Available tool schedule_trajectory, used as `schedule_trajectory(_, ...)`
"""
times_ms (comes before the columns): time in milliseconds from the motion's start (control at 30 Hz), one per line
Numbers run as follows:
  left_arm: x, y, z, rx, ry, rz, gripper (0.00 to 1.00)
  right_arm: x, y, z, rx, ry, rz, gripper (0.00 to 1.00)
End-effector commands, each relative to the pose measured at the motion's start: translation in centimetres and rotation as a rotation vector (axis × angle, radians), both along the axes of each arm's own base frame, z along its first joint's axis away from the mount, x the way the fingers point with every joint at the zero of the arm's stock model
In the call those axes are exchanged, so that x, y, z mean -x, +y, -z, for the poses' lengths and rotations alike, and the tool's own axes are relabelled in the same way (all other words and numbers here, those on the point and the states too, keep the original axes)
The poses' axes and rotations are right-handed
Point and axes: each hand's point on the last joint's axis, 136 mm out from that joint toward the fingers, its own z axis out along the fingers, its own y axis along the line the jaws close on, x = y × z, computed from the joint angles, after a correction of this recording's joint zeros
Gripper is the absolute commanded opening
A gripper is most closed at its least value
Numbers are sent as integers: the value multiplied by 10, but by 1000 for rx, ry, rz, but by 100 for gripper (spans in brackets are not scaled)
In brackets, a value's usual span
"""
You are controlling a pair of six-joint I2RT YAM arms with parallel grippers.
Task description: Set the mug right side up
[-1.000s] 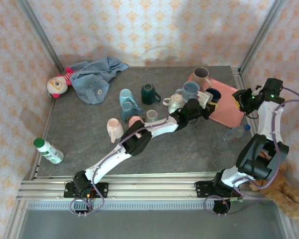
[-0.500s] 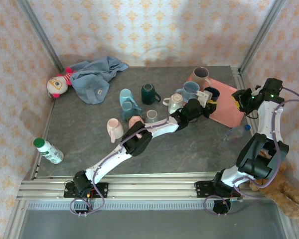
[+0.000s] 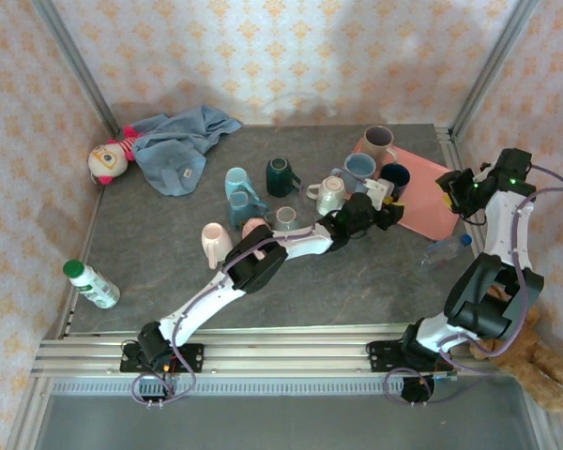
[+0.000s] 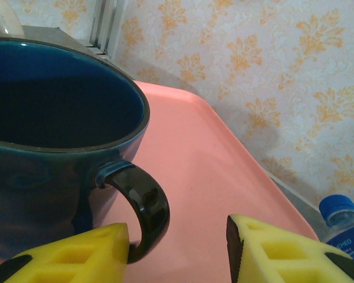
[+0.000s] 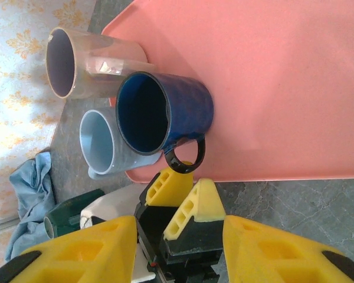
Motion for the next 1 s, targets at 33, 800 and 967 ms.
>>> schedule_trajectory(33,21,4,-94,66,-155,11,48,14,-2,-4,54,3,23,43)
schedule_trajectory(800,92,240,-177,-110,77,-183,58,-14,21,102,38,225,30,11)
schedule_trajectory(967,106,273,-172,-195,106,-234,60,-29,23,128,-42,245,71,7)
